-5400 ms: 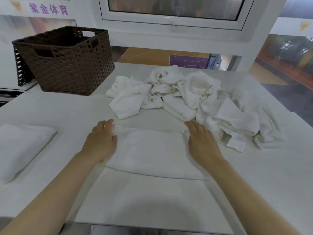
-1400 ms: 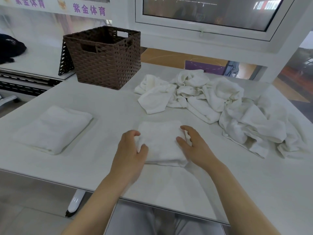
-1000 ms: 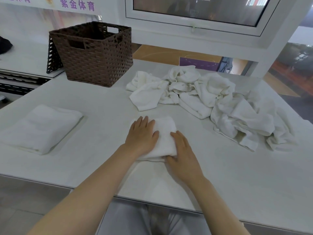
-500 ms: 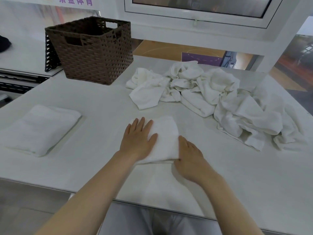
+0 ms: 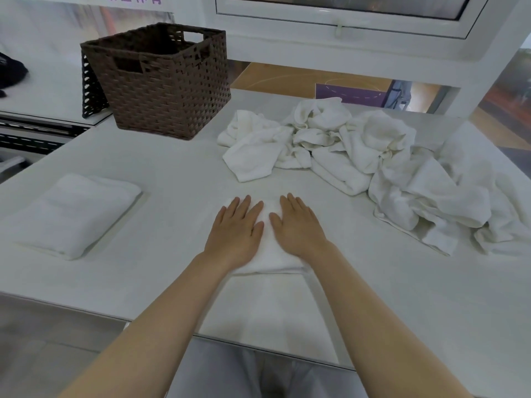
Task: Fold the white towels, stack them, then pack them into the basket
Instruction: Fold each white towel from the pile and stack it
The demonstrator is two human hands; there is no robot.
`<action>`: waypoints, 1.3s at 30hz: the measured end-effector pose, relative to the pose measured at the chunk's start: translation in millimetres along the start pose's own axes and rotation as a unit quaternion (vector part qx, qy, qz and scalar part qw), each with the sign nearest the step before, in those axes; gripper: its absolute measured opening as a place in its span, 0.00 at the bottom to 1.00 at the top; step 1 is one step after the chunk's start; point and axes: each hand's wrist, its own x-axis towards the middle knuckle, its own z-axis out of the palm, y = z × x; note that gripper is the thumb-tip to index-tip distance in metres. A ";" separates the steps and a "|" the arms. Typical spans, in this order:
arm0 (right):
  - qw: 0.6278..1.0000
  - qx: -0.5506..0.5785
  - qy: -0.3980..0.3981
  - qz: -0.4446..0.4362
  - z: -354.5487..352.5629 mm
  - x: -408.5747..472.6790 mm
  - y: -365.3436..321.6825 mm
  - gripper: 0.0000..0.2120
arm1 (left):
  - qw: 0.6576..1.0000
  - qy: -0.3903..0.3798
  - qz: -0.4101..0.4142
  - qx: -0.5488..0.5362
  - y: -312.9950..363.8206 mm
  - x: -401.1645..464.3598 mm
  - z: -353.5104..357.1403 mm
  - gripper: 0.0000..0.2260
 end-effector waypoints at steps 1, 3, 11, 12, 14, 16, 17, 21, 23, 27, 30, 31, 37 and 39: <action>1.000 0.012 -0.003 0.012 -0.6 1.2 2.9 0.30 | 1.000 0.001 0.002 0.001 0.2 0.2 -0.2 0.24; 1.000 0.009 -0.003 0.019 -3.2 1.8 4.5 0.30 | 1.000 0.001 0.004 -0.004 0.6 -0.5 -0.5 0.24; 0.976 0.213 0.025 0.027 -1.8 -37.1 10.0 0.28 | 0.998 0.026 0.032 -0.056 -1.0 -16.5 -4.9 0.24; 0.971 0.238 0.024 0.027 -1.7 -45.4 12.0 0.28 | 0.996 0.039 0.034 -0.071 -2.1 -23.2 -5.5 0.25; 0.961 0.274 0.025 0.027 -2.5 -62.1 17.0 0.29 | 0.993 0.048 0.029 -0.105 -5.7 -40.8 -5.9 0.25; 0.954 0.297 0.031 0.028 -2.9 -79.9 21.1 0.29 | 0.988 0.040 0.017 -0.149 -10.5 -62.2 -4.8 0.23; 0.953 0.301 0.031 0.022 -2.0 -89.5 22.2 0.28 | 0.984 0.034 0.009 -0.174 -12.0 -74.3 -4.8 0.23; 0.970 0.242 0.021 -0.008 7.1 -123.5 15.8 0.30 | 0.966 0.033 -0.029 -0.256 -13.0 -112.5 -6.3 0.26; 0.983 0.182 0.011 -0.012 14.0 -133.8 6.8 0.32 | 0.965 0.041 -0.055 -0.255 -13.7 -121.5 -6.5 0.28; 0.990 0.137 0.004 -0.006 25.7 -136.6 -8.0 0.41 | 0.977 0.068 -0.106 -0.169 -16.8 -127.4 -18.0 0.29; 0.993 0.122 0.010 0.000 32.5 -133.3 -14.5 0.45 | 0.986 0.048 -0.128 -0.094 -21.6 -127.6 -29.0 0.30; 0.993 0.118 0.011 0.000 33.7 -133.1 -17.1 0.45 | 0.987 0.033 -0.137 -0.082 -23.2 -127.3 -32.6 0.31; 0.995 0.101 0.012 0.000 32.6 -132.9 -25.4 0.44 | 0.979 -0.055 -0.151 -0.124 -32.2 -111.7 -43.5 0.33; 0.995 0.103 0.010 0.003 31.0 -133.2 -27.0 0.44 | 0.977 -0.045 -0.146 -0.147 -32.9 -109.9 -42.4 0.32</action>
